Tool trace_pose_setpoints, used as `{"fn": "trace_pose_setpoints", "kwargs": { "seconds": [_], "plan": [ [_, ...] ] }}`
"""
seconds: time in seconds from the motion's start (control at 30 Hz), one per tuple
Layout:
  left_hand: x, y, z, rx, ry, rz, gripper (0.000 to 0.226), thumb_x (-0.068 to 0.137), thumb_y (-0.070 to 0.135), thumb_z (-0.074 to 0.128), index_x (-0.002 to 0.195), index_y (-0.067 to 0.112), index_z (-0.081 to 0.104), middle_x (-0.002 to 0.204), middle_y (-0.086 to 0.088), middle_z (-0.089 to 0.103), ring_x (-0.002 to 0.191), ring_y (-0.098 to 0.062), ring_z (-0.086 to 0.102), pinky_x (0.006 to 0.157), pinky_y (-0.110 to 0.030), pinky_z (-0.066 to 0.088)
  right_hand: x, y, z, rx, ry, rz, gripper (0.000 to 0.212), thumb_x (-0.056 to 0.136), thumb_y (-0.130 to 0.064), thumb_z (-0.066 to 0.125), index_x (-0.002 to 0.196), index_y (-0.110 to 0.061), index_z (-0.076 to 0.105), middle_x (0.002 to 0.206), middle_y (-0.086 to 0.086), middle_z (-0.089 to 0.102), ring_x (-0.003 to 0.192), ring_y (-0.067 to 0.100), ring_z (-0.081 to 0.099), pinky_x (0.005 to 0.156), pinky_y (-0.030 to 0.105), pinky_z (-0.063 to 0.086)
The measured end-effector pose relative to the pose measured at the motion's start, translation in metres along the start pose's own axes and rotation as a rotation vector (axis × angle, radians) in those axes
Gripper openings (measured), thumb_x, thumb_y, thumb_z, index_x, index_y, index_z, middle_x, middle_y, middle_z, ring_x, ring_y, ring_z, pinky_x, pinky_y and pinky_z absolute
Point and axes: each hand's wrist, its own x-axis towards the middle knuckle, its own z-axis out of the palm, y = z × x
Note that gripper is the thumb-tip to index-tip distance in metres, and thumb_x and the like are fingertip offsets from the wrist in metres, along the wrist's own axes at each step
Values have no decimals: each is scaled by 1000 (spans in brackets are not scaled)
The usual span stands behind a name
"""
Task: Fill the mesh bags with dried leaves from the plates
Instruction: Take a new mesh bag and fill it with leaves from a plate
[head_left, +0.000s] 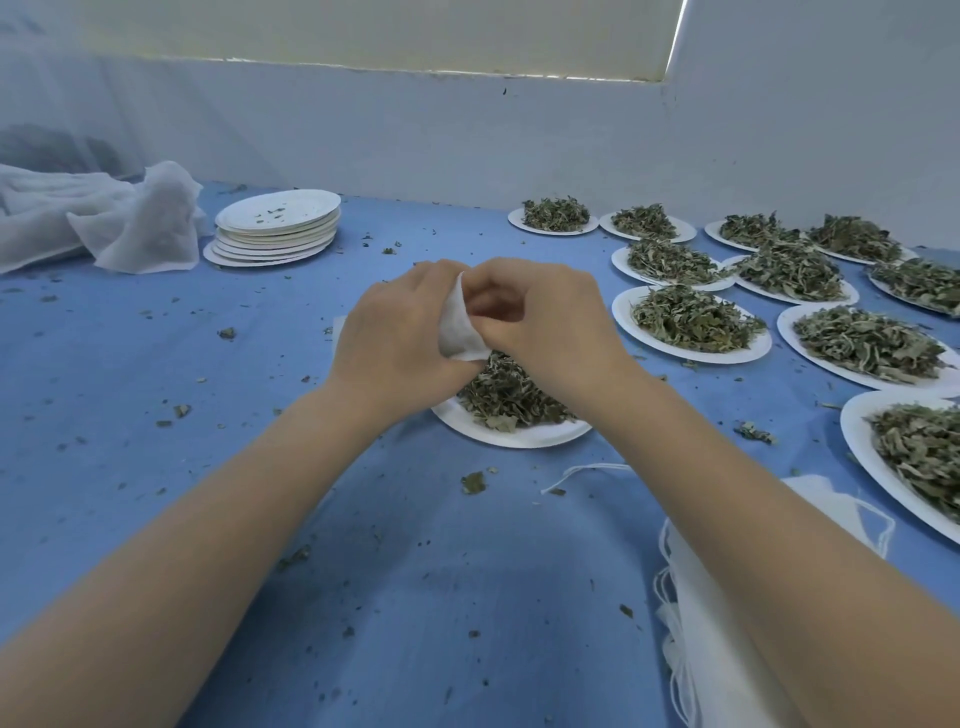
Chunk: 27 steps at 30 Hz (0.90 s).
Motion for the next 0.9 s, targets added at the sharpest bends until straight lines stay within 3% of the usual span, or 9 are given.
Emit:
{"fn": "trace_pose_setpoints", "kwargs": {
  "seconds": [0.17, 0.3, 0.37, 0.43, 0.57, 0.67, 0.77, 0.9],
  "plan": [
    [0, -1, -7, 23, -6, -3, 62, 64, 27, 71, 121, 13, 51, 110, -3, 60, 96, -26, 56, 75, -31, 40, 1, 1, -7, 216, -85, -6, 31, 76, 2, 67, 96, -21, 67, 93, -5, 71, 92, 6, 66, 89, 25, 52],
    [-10, -10, -18, 165, -21, -70, 51, 72, 25, 68, 119, 13, 52, 108, -6, 59, 92, -32, 55, 71, -32, 34, 1, 4, -9, 181, -87, -12, 25, 75, -7, 73, 92, -25, 70, 90, -11, 70, 87, 2, 65, 82, 21, 50],
    [-16, -17, -24, 244, -49, -130, 45, 74, 19, 65, 117, 13, 51, 106, -7, 57, 91, -32, 52, 70, -29, 28, 2, 6, -15, -15, -65, -15, 16, 76, -19, 75, 84, -31, 70, 86, -13, 67, 79, -1, 60, 73, 13, 44],
    [-20, -22, -29, 294, -94, -170, 47, 73, 17, 64, 118, 14, 49, 108, -6, 56, 94, -32, 51, 71, -29, 28, 2, 8, -23, -313, -159, -14, 8, 75, -35, 74, 82, -33, 70, 84, -13, 64, 74, -2, 55, 67, 12, 40],
    [-24, -22, -28, 316, -137, -187, 43, 74, 17, 62, 115, 15, 49, 105, -5, 55, 93, -30, 51, 74, -32, 32, 2, 7, -24, -610, -403, 81, 33, 66, -58, 70, 95, -43, 64, 83, -19, 53, 77, -3, 48, 64, 23, 41],
    [-22, -18, -21, 323, -197, -177, 43, 73, 19, 61, 114, 16, 48, 105, -4, 55, 94, -29, 51, 76, -32, 33, 1, 10, -13, -658, -461, 75, 39, 70, -48, 72, 107, -42, 62, 83, -16, 53, 81, 6, 50, 65, 26, 45],
    [-18, -19, -19, 311, -216, -196, 44, 73, 18, 61, 115, 19, 46, 103, -2, 54, 92, -27, 51, 75, -31, 32, 2, 13, -8, -690, -420, 25, 32, 79, -31, 67, 111, -34, 65, 81, -7, 60, 81, 10, 50, 64, 26, 44],
    [-23, -22, -14, 273, -165, -200, 41, 72, 15, 59, 112, 18, 47, 100, -1, 55, 91, -28, 52, 74, -32, 33, 6, 15, -18, -590, -297, 20, 21, 79, -23, 67, 98, -29, 71, 62, -14, 51, 61, 5, 48, 55, 10, 38]
  ]
}}
